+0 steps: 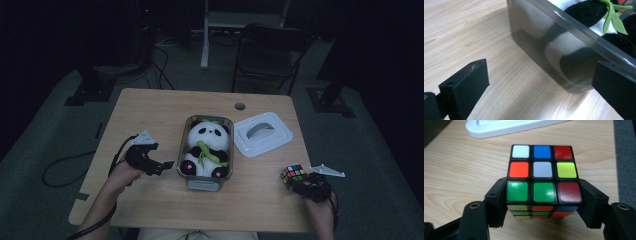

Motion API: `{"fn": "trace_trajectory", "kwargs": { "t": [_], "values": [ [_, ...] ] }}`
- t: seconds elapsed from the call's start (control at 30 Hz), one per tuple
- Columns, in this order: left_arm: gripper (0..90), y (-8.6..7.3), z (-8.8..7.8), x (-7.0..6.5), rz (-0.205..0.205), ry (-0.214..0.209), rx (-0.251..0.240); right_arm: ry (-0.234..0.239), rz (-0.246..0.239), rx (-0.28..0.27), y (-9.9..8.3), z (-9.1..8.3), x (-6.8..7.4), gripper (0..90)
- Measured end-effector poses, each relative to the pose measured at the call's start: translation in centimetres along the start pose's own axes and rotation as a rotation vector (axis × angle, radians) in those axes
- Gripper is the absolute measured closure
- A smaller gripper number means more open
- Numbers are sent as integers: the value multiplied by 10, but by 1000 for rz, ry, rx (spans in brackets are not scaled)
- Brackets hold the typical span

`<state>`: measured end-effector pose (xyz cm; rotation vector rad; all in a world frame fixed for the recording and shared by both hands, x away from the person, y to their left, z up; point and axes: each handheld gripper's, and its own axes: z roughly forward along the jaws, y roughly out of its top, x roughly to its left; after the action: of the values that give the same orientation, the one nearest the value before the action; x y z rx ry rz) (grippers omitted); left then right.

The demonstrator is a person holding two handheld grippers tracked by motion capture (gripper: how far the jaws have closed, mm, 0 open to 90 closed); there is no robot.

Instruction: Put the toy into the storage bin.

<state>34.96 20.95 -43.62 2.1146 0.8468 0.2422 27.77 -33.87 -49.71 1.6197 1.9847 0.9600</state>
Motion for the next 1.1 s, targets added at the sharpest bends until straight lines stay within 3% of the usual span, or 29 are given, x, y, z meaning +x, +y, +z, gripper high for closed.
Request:
{"fn": "trace_trajectory", "kwargs": {
  "t": [0.13, 0.5, 0.73, 1.1],
  "values": [
    [18, -1, 0, 1, -4, -2, -3, 13, 21, 13, 3, -2, -1, 340],
    [17, -2, 0, 2, -5, 5, 3, 54, 1, 6, 12, -7, 6, 340],
    [18, -2, 2, 2, 0, 2, 11, 108, -61, -28, 34, -16, 22, 340],
    [18, -2, 1, 2, 1, 0, 15, 213, -200, -104, 78, -30, 65, 340]
  ]
}}
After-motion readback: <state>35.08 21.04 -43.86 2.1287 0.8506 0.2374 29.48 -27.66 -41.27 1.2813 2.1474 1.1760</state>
